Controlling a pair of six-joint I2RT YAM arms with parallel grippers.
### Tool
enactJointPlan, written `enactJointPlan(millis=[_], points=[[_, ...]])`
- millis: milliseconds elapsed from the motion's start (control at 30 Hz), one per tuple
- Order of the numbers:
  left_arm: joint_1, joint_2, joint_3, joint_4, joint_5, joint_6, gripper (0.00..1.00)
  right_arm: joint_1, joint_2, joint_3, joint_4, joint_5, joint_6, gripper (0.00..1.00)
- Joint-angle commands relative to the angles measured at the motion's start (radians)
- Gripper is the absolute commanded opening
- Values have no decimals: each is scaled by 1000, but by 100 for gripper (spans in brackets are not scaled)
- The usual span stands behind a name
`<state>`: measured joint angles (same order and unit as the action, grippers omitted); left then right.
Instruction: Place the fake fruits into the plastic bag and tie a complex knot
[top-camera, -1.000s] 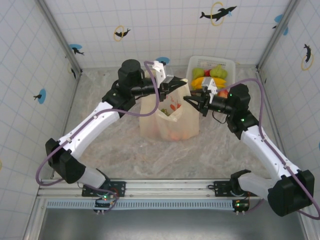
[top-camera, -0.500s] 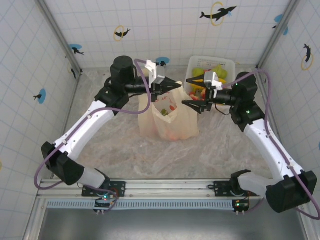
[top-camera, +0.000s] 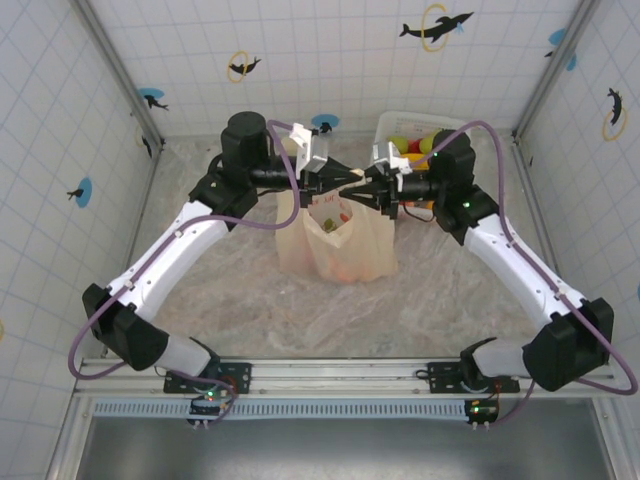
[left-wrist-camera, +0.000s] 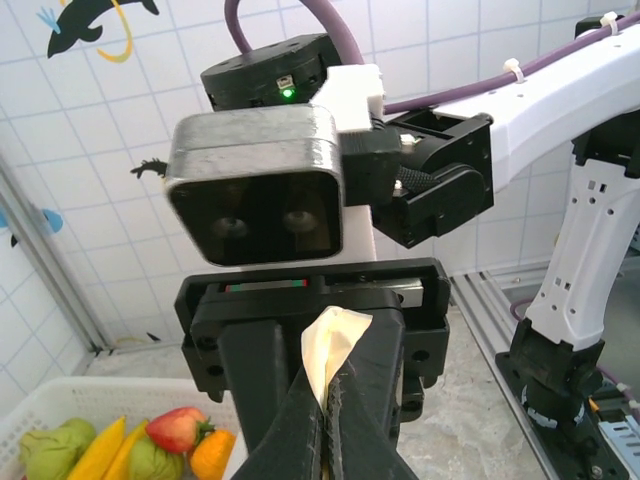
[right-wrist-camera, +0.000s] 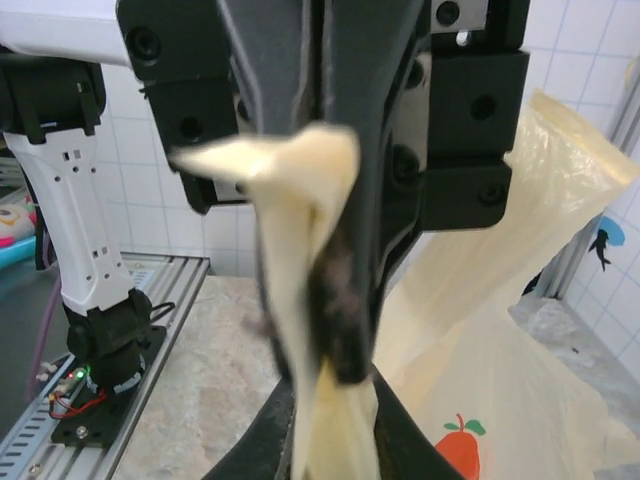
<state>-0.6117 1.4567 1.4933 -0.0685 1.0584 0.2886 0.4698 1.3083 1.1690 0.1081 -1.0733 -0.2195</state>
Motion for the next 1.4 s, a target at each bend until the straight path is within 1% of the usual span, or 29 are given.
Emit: enactJointPlan(millis=[0,233,433,600,767,800,933,967,1033,1100,1167,1267,1300,1367], points=[[12,-22,34,35,12,7,0,3,-35,-52,-6,16,-7,16],[21,-40,21,76,-45,-24,0,-2,-80,-155,-17,62,-8,16],[27,-51,13,101,-76,-42,0,-3,-97,-246,-9,95,16,12],[30,-55,12,104,-82,-45,0,-12,-119,-312,0,111,37,9],[31,-55,4,103,-76,-45,0,-38,-163,-363,68,128,79,11],[32,-53,2,104,-69,-45,0,-43,-168,-358,74,125,85,16],[32,-45,-1,107,-34,-53,0,-52,-184,-302,57,108,89,53],[32,-44,-4,114,-27,-57,0,-51,-187,-285,53,107,89,59],[31,-41,-11,128,-18,-71,0,-46,-192,-244,53,129,102,74],[31,-38,-14,131,-17,-74,0,-25,-193,-213,59,181,114,83],[30,-35,-15,134,-14,-75,0,1,-188,-184,76,234,125,88],[30,-29,-14,136,-12,-77,0,39,-175,-154,133,304,163,89],[30,-27,-14,139,-12,-77,0,53,-169,-142,143,325,171,88],[31,-27,-14,139,-22,-77,0,77,-157,-116,139,357,175,81]])
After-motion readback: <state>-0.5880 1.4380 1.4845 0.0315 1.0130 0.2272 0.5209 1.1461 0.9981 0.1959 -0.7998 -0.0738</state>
